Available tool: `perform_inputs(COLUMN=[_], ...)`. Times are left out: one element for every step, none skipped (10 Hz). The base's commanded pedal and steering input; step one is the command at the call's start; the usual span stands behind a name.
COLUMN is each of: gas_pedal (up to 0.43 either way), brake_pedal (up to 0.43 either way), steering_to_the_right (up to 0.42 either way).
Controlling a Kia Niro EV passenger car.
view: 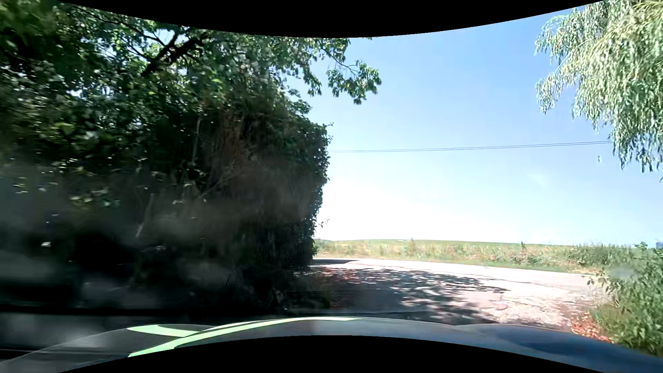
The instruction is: Follow the waypoints while adhering to traffic rules and regulations
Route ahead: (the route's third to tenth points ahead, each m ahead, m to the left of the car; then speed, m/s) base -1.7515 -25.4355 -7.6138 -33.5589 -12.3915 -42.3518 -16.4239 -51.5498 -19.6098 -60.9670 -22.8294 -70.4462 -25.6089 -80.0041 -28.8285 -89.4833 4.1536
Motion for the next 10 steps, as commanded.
perform_inputs(gas_pedal=[0.098,0.098,0.098,0.098,0.098,0.098,0.098,0.098,0.098,0.098], brake_pedal=[0.000,0.000,0.000,0.000,0.000,0.000,0.000,0.000,0.000,0.000], steering_to_the_right=[0.304,0.314,0.316,0.314,0.313,0.313,0.308,0.294,0.285,0.290])
